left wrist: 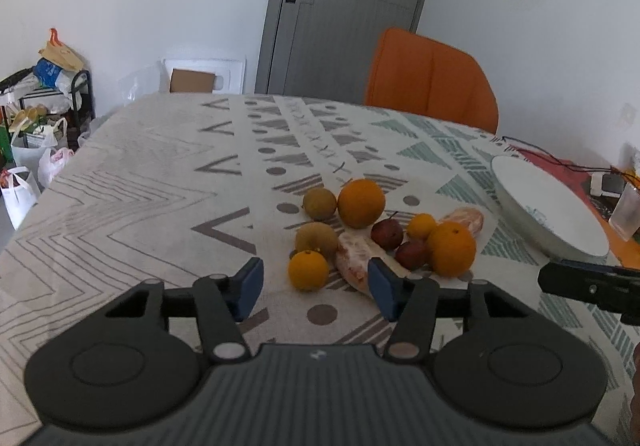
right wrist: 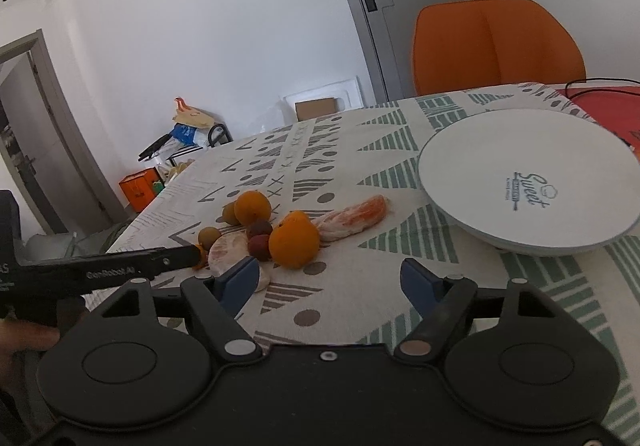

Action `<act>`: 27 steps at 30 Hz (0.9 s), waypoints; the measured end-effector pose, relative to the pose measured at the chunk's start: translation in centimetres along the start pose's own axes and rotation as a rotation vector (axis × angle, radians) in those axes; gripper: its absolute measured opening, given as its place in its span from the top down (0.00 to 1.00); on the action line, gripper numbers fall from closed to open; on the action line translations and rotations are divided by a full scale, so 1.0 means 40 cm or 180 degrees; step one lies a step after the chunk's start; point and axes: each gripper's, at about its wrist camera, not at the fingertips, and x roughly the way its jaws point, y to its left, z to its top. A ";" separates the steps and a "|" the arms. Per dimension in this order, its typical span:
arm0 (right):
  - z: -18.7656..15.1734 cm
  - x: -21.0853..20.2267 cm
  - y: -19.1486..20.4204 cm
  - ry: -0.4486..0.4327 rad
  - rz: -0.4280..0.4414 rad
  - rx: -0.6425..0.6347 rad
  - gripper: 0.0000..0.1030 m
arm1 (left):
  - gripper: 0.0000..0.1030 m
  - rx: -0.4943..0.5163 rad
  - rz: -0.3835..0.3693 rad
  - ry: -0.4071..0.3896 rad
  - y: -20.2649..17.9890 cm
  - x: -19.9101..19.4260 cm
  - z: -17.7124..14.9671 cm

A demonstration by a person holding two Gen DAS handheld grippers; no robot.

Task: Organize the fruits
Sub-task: 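Grasp a small orange with the left tool while the right tool grasps a larger orange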

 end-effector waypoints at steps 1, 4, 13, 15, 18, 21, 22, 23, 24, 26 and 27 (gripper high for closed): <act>0.001 0.007 0.000 0.0008 0.0000 0.0005 0.25 | 0.50 -0.0014 -0.0008 0.0013 0.002 0.007 -0.001; 0.004 0.026 0.001 0.0020 0.0015 0.0024 0.25 | 0.62 -0.0041 0.0003 0.0048 0.007 0.022 -0.001; 0.023 0.079 0.022 0.0073 0.0063 -0.0033 0.25 | 0.79 -0.0146 0.0006 -0.0005 0.029 0.012 0.006; 0.026 0.091 0.030 0.0082 0.0071 -0.0055 0.25 | 0.79 -0.0164 -0.0011 -0.0038 0.034 0.001 0.009; 0.027 0.107 0.042 0.0097 0.0067 -0.0092 0.25 | 0.79 -0.0181 0.0000 -0.0081 0.039 -0.011 0.014; 0.028 0.120 0.047 0.0118 0.0054 -0.0099 0.25 | 0.79 -0.0194 0.0014 -0.0123 0.046 -0.024 0.017; 0.028 0.125 0.049 0.0124 0.0051 -0.0099 0.25 | 0.79 -0.0198 0.0019 -0.0136 0.049 -0.027 0.018; 0.029 0.130 0.051 0.0133 0.0048 -0.0096 0.25 | 0.79 -0.0202 0.0027 -0.0148 0.051 -0.030 0.018; 0.030 0.136 0.053 0.0135 0.0049 -0.0097 0.25 | 0.79 -0.0204 0.0033 -0.0155 0.053 -0.033 0.018; 0.031 0.147 0.059 0.0131 0.0042 -0.0109 0.25 | 0.79 -0.0210 0.0040 -0.0155 0.056 -0.035 0.018; 0.031 0.159 0.063 0.0125 0.0040 -0.0120 0.28 | 0.79 -0.0209 0.0040 -0.0154 0.057 -0.036 0.018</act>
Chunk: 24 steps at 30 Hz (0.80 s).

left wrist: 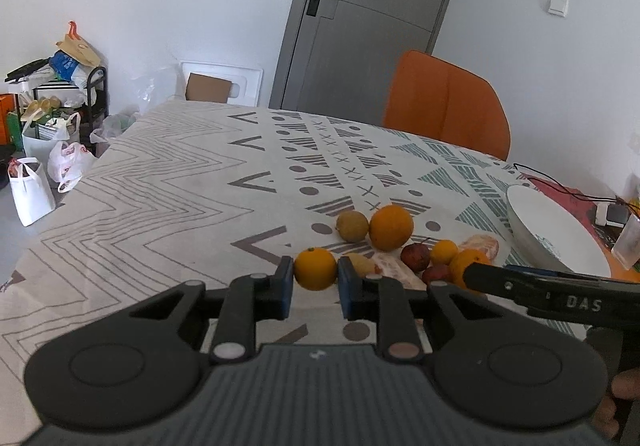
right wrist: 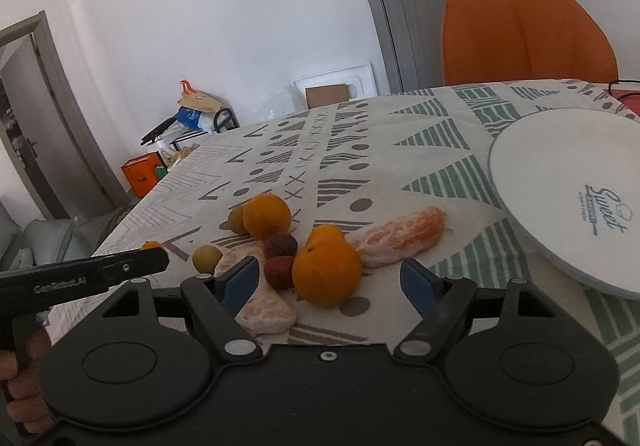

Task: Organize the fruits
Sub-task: 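Grasp a small orange with the left tool while the right tool grasps a larger orange, then carry the small orange with the left tool while the right tool carries its orange to the plate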

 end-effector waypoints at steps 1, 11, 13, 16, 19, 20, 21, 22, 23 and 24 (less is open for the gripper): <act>0.000 0.000 0.000 0.0000 0.0000 0.0000 0.31 | 0.79 0.0000 0.0000 -0.0002 0.002 -0.001 0.001; -0.008 -0.015 -0.023 0.0006 0.0040 0.0072 0.64 | 0.79 0.0058 -0.0022 -0.0062 -0.025 -0.017 0.011; -0.008 -0.029 -0.035 -0.0028 0.0038 0.0109 0.64 | 0.79 0.0094 -0.0035 -0.0075 -0.038 -0.020 0.014; -0.007 -0.053 -0.053 -0.0089 0.0036 0.0167 0.64 | 0.79 0.0139 -0.0067 -0.0092 -0.061 -0.023 0.019; -0.004 -0.081 -0.071 -0.0178 0.0047 0.0225 0.64 | 0.79 0.0179 -0.0094 -0.0117 -0.081 -0.030 0.023; -0.003 -0.089 -0.075 -0.0202 0.0047 0.0241 0.64 | 0.79 0.0197 -0.0102 -0.0123 -0.090 -0.030 0.026; -0.003 -0.096 -0.080 -0.0224 0.0047 0.0258 0.64 | 0.79 0.0212 -0.0109 -0.0129 -0.096 -0.031 0.027; -0.003 -0.104 -0.086 -0.0247 0.0049 0.0276 0.64 | 0.79 0.0228 -0.0118 -0.0137 -0.103 -0.032 0.030; -0.002 -0.108 -0.089 -0.0267 0.0048 0.0290 0.64 | 0.79 0.0246 -0.0130 -0.0147 -0.110 -0.034 0.032; -0.001 -0.115 -0.094 -0.0286 0.0044 0.0306 0.64 | 0.79 0.0260 -0.0138 -0.0157 -0.116 -0.035 0.035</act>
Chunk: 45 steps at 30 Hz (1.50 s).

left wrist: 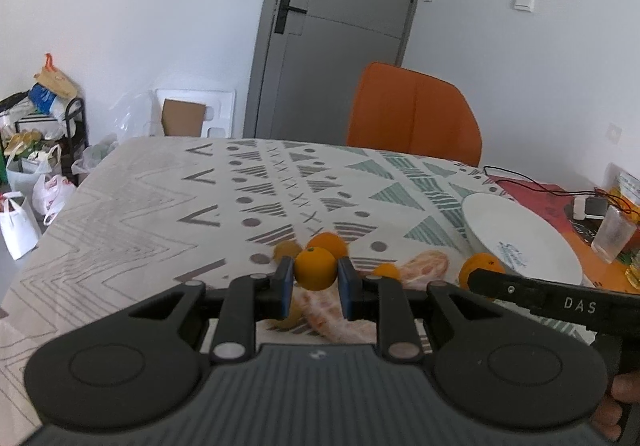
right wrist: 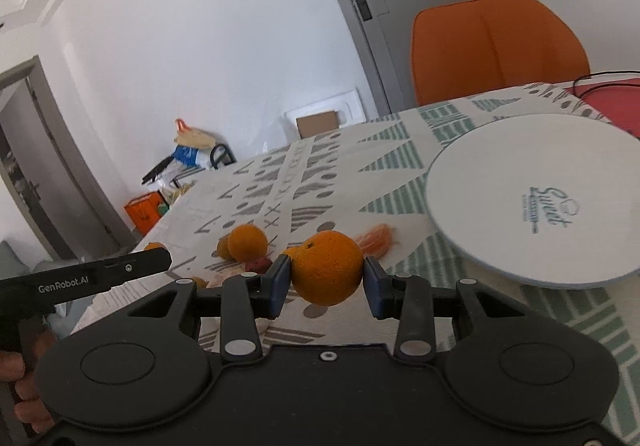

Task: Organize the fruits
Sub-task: 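Carry the small orange with the left tool while the right tool carries its orange to the plate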

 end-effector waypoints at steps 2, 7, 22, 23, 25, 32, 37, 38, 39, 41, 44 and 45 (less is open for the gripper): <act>0.003 -0.012 -0.007 -0.0042 -0.0012 0.0023 0.64 | 0.79 0.0031 -0.0009 -0.0021 -0.013 -0.001 0.004; 0.013 -0.043 -0.028 -0.0158 -0.0048 0.0064 0.64 | 0.79 0.0089 -0.0065 -0.0033 -0.046 0.005 0.015; 0.021 -0.144 -0.146 -0.0447 -0.0326 0.0294 0.64 | 0.79 0.0367 -0.0273 -0.0021 -0.186 0.045 0.033; 0.021 -0.150 -0.155 -0.0459 -0.0338 0.0313 0.64 | 0.79 0.0383 -0.0287 -0.0019 -0.196 0.048 0.034; 0.018 -0.159 -0.172 -0.0481 -0.0358 0.0348 0.64 | 0.79 0.0414 -0.0306 -0.0012 -0.214 0.055 0.033; 0.012 -0.184 -0.225 -0.0553 -0.0434 0.0448 0.64 | 0.79 0.0552 -0.0362 0.0033 -0.278 0.082 0.029; 0.008 -0.190 -0.255 -0.0581 -0.0495 0.0483 0.64 | 0.79 0.0628 -0.0393 0.0061 -0.315 0.103 0.027; 0.007 -0.193 -0.260 -0.0583 -0.0501 0.0492 0.64 | 0.79 0.0641 -0.0401 0.0066 -0.323 0.108 0.027; 0.006 -0.194 -0.265 -0.0585 -0.0508 0.0500 0.64 | 0.79 0.0655 -0.0410 0.0071 -0.330 0.113 0.027; 0.004 -0.196 -0.276 -0.0585 -0.0517 0.0513 0.64 | 0.79 0.0678 -0.0430 0.0079 -0.342 0.123 0.026; 0.005 -0.197 -0.285 -0.0585 -0.0532 0.0515 0.64 | 0.79 0.0702 -0.0459 0.0095 -0.361 0.138 0.027; 0.005 -0.196 -0.288 -0.0587 -0.0537 0.0513 0.64 | 0.79 0.0708 -0.0468 0.0100 -0.366 0.143 0.026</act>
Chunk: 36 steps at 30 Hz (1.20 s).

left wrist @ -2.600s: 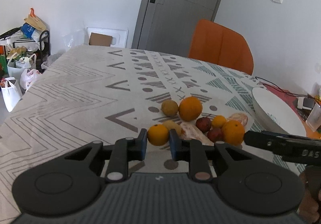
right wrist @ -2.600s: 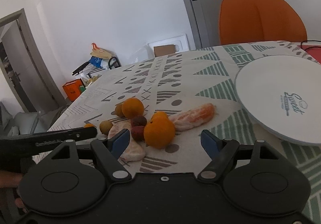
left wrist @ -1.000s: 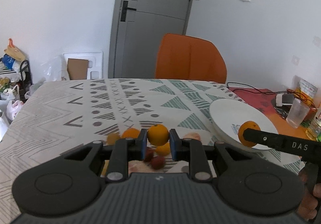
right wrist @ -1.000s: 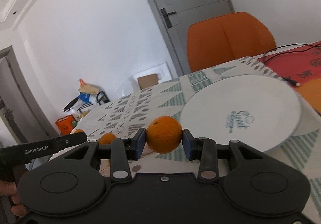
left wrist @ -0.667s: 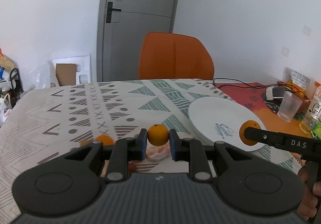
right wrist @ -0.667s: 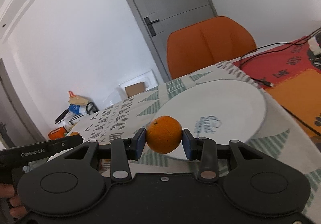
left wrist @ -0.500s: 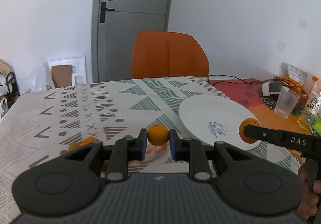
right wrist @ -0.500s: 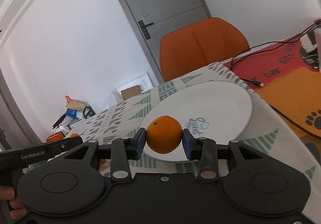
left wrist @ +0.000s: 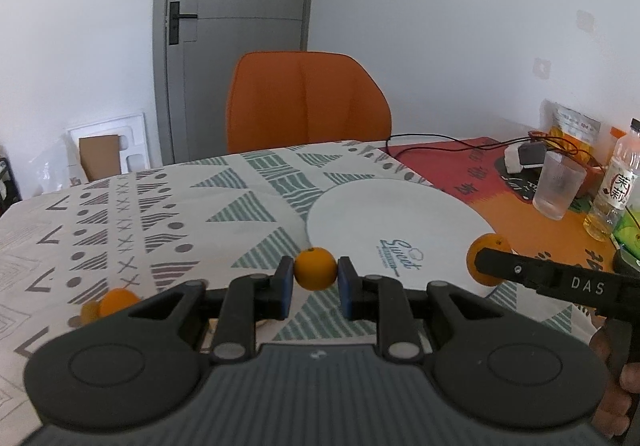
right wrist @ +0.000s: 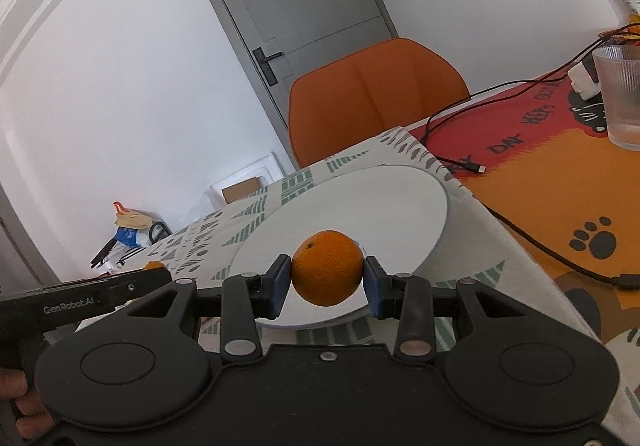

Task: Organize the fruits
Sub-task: 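Carry the small orange with the left tool while the right tool carries its orange to the plate, then open the left tool over the white plate while the right tool releases its orange there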

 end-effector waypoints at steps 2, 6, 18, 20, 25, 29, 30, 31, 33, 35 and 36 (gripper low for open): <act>0.001 0.002 -0.004 -0.0001 -0.0021 0.0002 0.64 | 0.79 0.0009 -0.0018 0.0016 -0.008 0.013 0.001; 0.002 0.003 -0.010 -0.0012 -0.0029 0.0007 0.64 | 0.79 0.0036 -0.0056 0.0016 -0.026 0.029 0.006; 0.004 0.001 -0.006 -0.0041 -0.0031 -0.0030 0.59 | 0.79 0.0083 -0.0166 0.0066 -0.049 0.084 0.020; 0.003 0.000 -0.010 -0.0031 -0.0045 -0.0018 0.58 | 0.79 0.0071 -0.0207 0.0086 -0.053 0.090 0.023; -0.003 0.001 -0.012 -0.0007 -0.0061 0.0002 0.54 | 0.74 0.0047 -0.0220 0.0005 -0.060 0.082 0.032; -0.005 0.002 -0.009 -0.0014 -0.0048 -0.0001 0.49 | 0.62 -0.0014 -0.0226 0.0036 -0.047 0.074 0.036; -0.005 0.002 -0.008 -0.0013 -0.0049 -0.0009 0.47 | 0.53 -0.0023 -0.0190 0.0018 -0.043 0.069 0.036; -0.005 0.003 -0.006 -0.0010 -0.0048 -0.0016 0.47 | 0.44 -0.0030 -0.0152 -0.0004 -0.039 0.064 0.036; -0.006 0.002 -0.003 -0.0004 -0.0032 -0.0007 0.43 | 0.34 -0.0054 -0.0050 -0.0063 -0.026 0.053 0.035; -0.006 0.001 0.000 -0.0002 -0.0030 0.0007 0.40 | 0.28 -0.0087 0.0044 -0.0122 -0.011 0.040 0.034; -0.006 0.001 0.002 0.0002 -0.0042 -0.0003 0.39 | 0.26 -0.0103 0.0068 -0.0150 -0.002 0.033 0.034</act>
